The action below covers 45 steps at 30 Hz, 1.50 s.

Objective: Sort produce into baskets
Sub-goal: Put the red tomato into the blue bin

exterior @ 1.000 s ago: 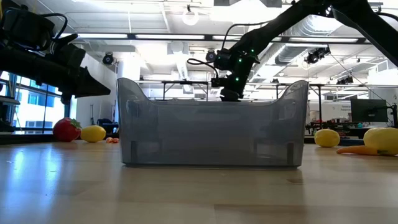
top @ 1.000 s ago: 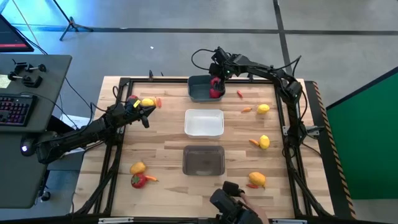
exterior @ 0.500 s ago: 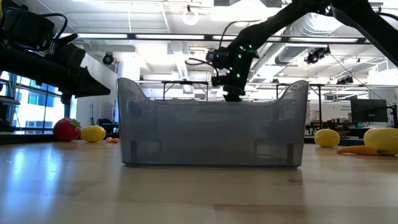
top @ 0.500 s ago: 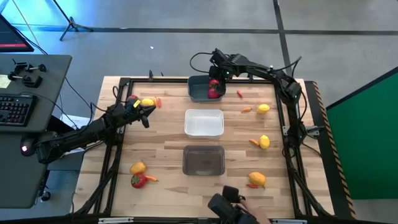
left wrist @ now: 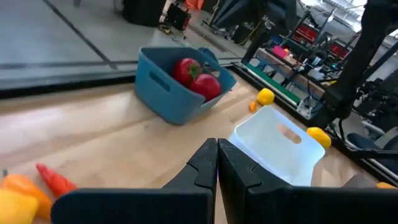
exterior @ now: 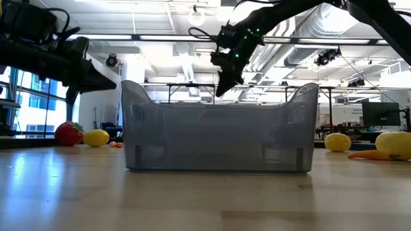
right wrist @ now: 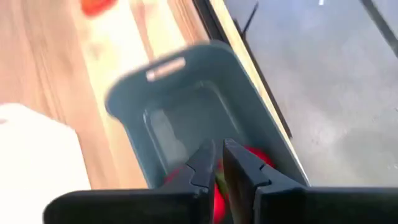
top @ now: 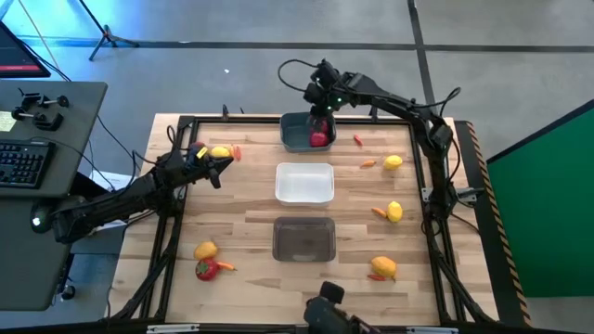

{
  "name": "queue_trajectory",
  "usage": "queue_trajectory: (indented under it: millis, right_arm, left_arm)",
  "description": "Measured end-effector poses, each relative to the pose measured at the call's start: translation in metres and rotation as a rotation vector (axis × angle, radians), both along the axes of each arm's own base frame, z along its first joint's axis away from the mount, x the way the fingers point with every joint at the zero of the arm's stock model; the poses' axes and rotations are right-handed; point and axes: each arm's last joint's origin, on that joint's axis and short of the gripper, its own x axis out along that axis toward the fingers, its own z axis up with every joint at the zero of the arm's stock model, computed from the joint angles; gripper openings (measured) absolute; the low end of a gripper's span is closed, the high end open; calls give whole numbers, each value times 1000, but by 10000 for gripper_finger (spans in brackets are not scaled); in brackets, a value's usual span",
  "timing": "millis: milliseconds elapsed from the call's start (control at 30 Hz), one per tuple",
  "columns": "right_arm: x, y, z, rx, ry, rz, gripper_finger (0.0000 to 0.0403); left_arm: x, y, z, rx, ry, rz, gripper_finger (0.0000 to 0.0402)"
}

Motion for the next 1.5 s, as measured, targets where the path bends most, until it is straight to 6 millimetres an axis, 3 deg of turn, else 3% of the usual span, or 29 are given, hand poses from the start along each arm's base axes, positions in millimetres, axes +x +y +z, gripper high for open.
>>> queue_trajectory:
  millis: [367,633,733,867,1067,1233,1367,1500]
  right_arm:
    - [40,36,-20,-15,-242,-107,0]
    - [42,66,-27,-6,-439,-164,0]
    - [32,74,-33,6,-478,-160,0]
    - [5,79,-28,17,-517,-112,0]
    - [-51,88,0,-7,-576,0,0]
    - [-91,92,21,-74,-620,-11,0]
    - [-107,93,31,-107,-654,-54,0]
    - [-109,94,32,-104,-648,-76,0]
  left_arm:
    - [7,12,30,-60,77,-7,0]
    - [21,26,57,-106,125,-80,0]
    - [27,32,65,-117,169,-111,0]
    - [34,40,77,-136,260,-112,0]
    - [43,56,100,-261,434,-60,0]
    - [44,67,116,-417,625,-2,0]
    - [42,76,124,-468,775,-29,4]
    - [40,83,128,-465,933,-104,18]
